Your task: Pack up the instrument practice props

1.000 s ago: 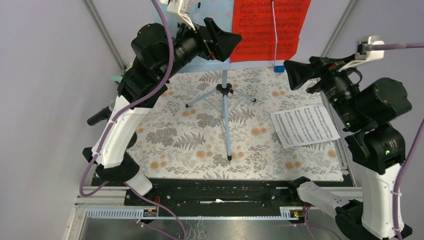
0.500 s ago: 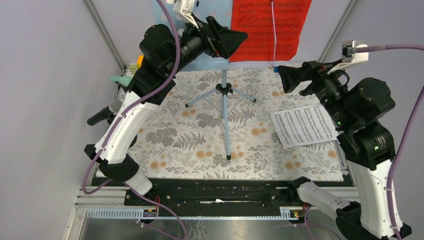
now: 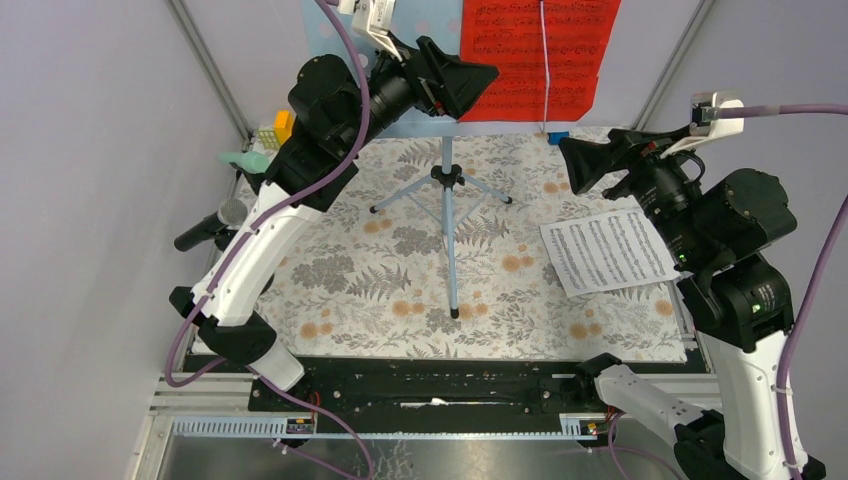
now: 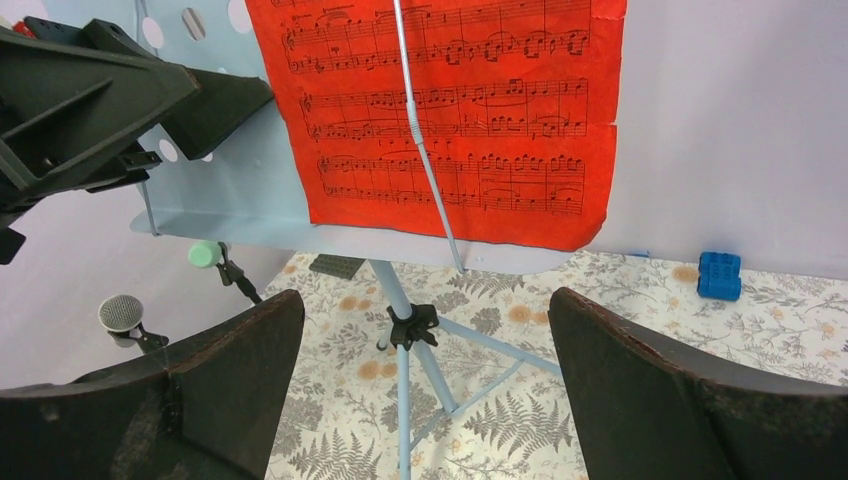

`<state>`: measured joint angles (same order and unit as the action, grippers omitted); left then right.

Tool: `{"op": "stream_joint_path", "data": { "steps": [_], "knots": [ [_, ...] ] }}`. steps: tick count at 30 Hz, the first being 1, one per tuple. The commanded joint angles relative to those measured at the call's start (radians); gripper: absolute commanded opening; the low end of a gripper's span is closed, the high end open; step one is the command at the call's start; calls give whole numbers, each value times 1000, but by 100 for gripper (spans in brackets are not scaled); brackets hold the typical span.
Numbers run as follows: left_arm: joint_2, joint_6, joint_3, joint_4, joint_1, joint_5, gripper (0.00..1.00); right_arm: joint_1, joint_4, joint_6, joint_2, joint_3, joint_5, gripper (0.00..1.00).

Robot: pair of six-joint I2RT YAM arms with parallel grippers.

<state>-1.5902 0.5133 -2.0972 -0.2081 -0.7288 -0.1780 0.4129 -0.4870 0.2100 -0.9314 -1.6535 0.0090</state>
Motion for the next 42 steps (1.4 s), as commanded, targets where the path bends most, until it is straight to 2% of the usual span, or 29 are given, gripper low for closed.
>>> {"op": "stream_joint_path", "data": {
  "steps": [1, 5, 12, 23, 42],
  "knots": [
    [21, -11, 6, 34, -2, 51, 99, 6, 46, -13, 1, 8, -7, 100],
    [20, -62, 9, 24, -41, 85, 99, 7, 47, -17, 6, 18, -7, 100],
    [40, -178, 11, 18, -121, 248, 99, 7, 47, -23, 13, 28, -6, 100],
    [71, -215, 16, 22, -130, 365, 99, 7, 47, -30, 16, 41, -7, 100],
    [-34, -185, -40, -14, -132, 358, 99, 6, 51, -51, 42, 73, -18, 100]
  ]
}}
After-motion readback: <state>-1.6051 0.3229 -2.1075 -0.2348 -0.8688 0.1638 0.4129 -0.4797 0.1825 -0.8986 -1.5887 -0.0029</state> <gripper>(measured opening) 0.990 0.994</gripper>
